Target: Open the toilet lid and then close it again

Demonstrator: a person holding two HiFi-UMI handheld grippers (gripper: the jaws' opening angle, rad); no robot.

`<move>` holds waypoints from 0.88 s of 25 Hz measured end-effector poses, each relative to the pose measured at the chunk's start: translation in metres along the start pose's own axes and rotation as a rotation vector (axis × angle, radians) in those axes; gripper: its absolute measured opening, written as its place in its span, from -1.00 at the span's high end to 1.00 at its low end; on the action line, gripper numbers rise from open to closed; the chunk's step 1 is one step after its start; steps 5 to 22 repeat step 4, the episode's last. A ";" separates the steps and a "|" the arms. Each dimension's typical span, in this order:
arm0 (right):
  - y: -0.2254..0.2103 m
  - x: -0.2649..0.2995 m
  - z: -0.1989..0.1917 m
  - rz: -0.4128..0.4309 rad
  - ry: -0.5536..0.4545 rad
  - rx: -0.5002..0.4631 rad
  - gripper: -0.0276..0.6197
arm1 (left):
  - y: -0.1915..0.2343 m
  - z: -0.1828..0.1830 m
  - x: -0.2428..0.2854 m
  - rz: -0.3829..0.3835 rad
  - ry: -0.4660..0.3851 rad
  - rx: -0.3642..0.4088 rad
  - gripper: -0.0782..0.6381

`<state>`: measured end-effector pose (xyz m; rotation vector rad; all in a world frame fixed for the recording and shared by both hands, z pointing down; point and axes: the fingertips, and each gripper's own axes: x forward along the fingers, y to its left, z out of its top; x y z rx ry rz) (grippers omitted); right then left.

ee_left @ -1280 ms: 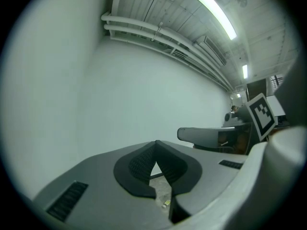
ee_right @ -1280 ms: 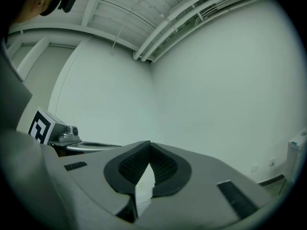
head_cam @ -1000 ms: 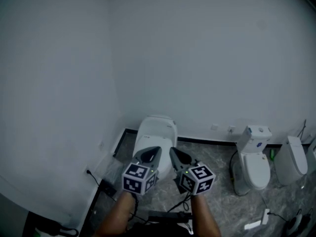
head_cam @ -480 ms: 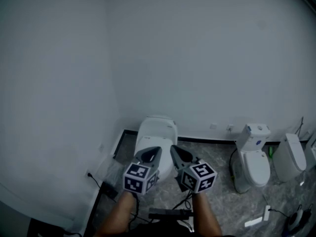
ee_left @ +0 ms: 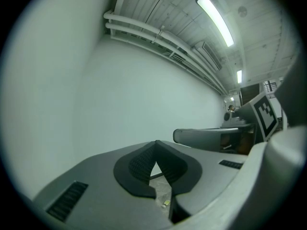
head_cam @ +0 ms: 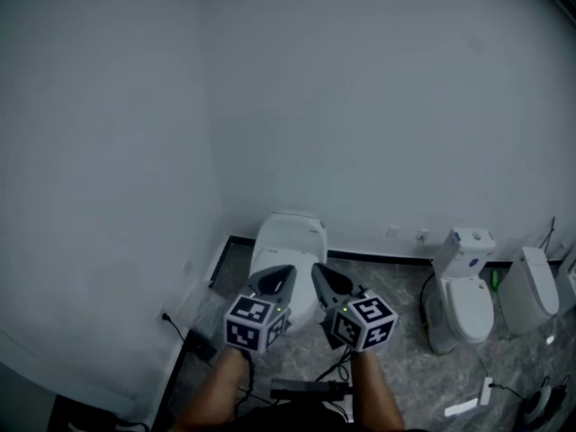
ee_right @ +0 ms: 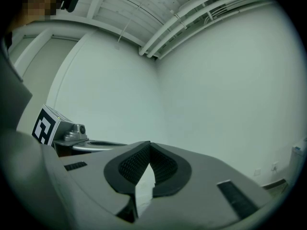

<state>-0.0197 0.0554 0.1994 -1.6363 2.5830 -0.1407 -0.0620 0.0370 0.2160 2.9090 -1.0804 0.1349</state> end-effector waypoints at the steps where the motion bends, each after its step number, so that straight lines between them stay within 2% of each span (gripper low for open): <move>1: 0.001 0.001 -0.001 0.001 0.001 0.003 0.89 | 0.002 0.000 0.000 0.000 -0.002 -0.005 0.76; 22: 0.004 0.005 -0.003 0.002 0.003 0.007 0.89 | 0.007 -0.002 -0.002 0.000 -0.006 -0.015 0.76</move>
